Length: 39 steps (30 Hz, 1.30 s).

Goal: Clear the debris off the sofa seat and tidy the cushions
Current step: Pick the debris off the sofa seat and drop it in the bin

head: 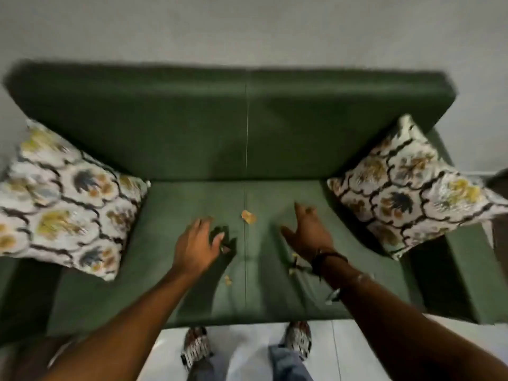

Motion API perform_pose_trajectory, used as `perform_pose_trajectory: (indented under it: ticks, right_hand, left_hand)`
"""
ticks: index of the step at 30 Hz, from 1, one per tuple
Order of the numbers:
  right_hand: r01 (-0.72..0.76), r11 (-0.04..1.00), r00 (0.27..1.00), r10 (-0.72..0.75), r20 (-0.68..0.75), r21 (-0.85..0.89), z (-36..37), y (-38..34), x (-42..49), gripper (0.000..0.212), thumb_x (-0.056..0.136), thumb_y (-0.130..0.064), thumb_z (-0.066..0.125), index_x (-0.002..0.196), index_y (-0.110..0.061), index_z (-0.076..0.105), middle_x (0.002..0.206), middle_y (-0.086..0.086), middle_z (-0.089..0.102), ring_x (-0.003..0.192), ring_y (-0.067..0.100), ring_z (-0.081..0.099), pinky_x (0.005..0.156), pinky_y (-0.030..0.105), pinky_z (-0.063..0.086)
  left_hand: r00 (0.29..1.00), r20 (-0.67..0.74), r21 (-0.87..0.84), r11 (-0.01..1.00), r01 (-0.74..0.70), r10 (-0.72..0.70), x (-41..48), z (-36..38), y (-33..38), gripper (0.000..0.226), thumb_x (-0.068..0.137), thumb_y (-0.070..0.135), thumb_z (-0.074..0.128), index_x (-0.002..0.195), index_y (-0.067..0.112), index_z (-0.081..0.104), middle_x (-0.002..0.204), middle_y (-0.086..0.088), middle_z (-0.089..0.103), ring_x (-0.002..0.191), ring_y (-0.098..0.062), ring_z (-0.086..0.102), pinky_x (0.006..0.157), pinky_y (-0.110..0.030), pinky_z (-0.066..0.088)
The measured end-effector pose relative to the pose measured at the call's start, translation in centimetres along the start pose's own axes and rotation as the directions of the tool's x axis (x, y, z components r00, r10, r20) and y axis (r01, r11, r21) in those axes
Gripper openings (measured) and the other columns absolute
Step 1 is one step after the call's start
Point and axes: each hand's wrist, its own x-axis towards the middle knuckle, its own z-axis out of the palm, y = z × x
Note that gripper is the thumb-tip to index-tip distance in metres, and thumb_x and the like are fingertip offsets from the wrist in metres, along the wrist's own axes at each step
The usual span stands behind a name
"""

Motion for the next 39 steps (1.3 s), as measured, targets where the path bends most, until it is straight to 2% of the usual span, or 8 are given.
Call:
perform_pose_trajectory:
  ticks: [7, 14, 17, 22, 25, 29, 36, 39]
  right_hand:
    - [-0.355, 0.925, 0.934, 0.348, 0.074, 0.131, 21.2, 13.6, 5.1, 0.052, 0.086, -0.041, 0.063, 0.125, -0.013, 0.043, 0.127, 0.022, 0.045, 0.101, 0.044, 0.059, 0.087, 0.046, 0.051]
    - [-0.337, 0.919, 0.933, 0.355, -0.062, 0.204, 24.8, 15.2, 7.2, 0.029, 0.09, 0.0, 0.049, 0.117, -0.009, 0.056, 0.126, 0.014, 0.053, 0.103, 0.03, 0.059, 0.096, 0.033, 0.048]
    - [-0.197, 0.941, 0.96, 0.242, -0.138, 0.276, 23.3, 16.6, 6.2, 0.031, 0.084, 0.008, 0.054, 0.106, -0.011, 0.064, 0.114, 0.013, 0.063, 0.103, 0.027, 0.061, 0.089, 0.012, 0.041]
    - [-0.25, 0.922, 0.928, 0.315, -0.198, 0.295, 19.9, 19.9, 7.9, 0.056, 0.089, 0.0, 0.055, 0.137, -0.023, 0.038, 0.111, 0.015, 0.069, 0.096, 0.031, 0.067, 0.086, 0.044, 0.057]
    - [-0.332, 0.925, 0.94, 0.341, -0.02, 0.184, 18.8, 21.2, 10.6, 0.073, 0.091, -0.001, 0.053, 0.147, -0.029, 0.016, 0.112, 0.015, 0.066, 0.1, 0.032, 0.064, 0.09, 0.048, 0.055]
    - [-0.174, 0.984, 0.985, 0.174, 0.004, 0.035, 18.1, 22.5, 12.6, 0.022, 0.092, -0.008, 0.049, 0.107, -0.022, 0.057, 0.089, 0.004, 0.067, 0.084, 0.029, 0.065, 0.075, 0.039, 0.054]
    - [0.009, 0.999, 0.998, -0.011, -0.061, -0.044, 19.2, 22.9, 9.8, 0.014, 0.087, -0.012, 0.06, 0.093, -0.013, 0.072, 0.096, 0.017, 0.072, 0.081, 0.035, 0.066, 0.075, 0.038, 0.054]
    - [0.008, 1.0, 0.997, -0.009, -0.082, -0.009, 20.4, 20.7, 7.5, 0.011, 0.085, -0.007, 0.062, 0.086, -0.008, 0.073, 0.085, 0.021, 0.072, 0.074, 0.036, 0.067, 0.07, 0.031, 0.049]
  left_hand:
    - [0.924, 0.191, -0.093, 0.931, 0.353, -0.331, -0.6, 20.8, -9.7, 0.051, 0.082, 0.045, 0.071, 0.123, 0.016, 0.059, 0.125, -0.015, 0.061, 0.11, -0.039, 0.063, 0.089, -0.043, 0.052]
    - [0.973, -0.104, -0.237, 0.955, 0.179, -0.208, -0.5, 26.9, -10.3, 0.008, 0.082, -0.006, 0.067, 0.085, 0.002, 0.066, 0.083, -0.022, 0.064, 0.073, -0.041, 0.063, 0.068, -0.027, 0.038]
    - [0.959, -0.121, -0.432, 0.884, 0.18, -0.255, -0.8, 26.2, -9.8, 0.02, 0.084, -0.008, 0.068, 0.102, 0.002, 0.068, 0.087, -0.021, 0.067, 0.078, -0.036, 0.068, 0.08, -0.043, 0.056]
    - [0.984, -0.109, -0.352, 0.931, 0.096, -0.143, 3.6, 23.1, -9.8, 0.06, 0.083, 0.004, 0.075, 0.133, 0.026, 0.049, 0.122, -0.008, 0.052, 0.075, 0.011, 0.058, 0.077, -0.012, 0.05]
    - [0.999, 0.021, -0.131, 0.99, 0.043, -0.041, 6.8, 22.3, -9.8, 0.065, 0.083, 0.005, 0.074, 0.139, 0.023, 0.046, 0.134, -0.012, 0.045, 0.087, -0.019, 0.064, 0.088, -0.039, 0.055]
    - [0.996, 0.091, -0.065, 0.997, 0.03, -0.024, 8.9, 22.4, -10.5, 0.029, 0.083, 0.006, 0.074, 0.112, 0.005, 0.068, 0.122, -0.016, 0.052, 0.099, -0.035, 0.063, 0.092, -0.038, 0.051]
    - [0.983, -0.051, -0.356, 0.923, 0.145, -0.175, 5.7, 23.1, -11.3, 0.015, 0.077, -0.011, 0.07, 0.078, 0.004, 0.072, 0.083, -0.009, 0.061, 0.074, -0.023, 0.061, 0.073, -0.012, 0.041]
    - [0.962, -0.066, -0.553, 0.812, 0.186, -0.265, 1.1, 23.0, -13.0, 0.028, 0.079, -0.011, 0.063, 0.072, 0.016, 0.069, 0.081, -0.021, 0.069, 0.08, -0.036, 0.067, 0.086, -0.038, 0.053]
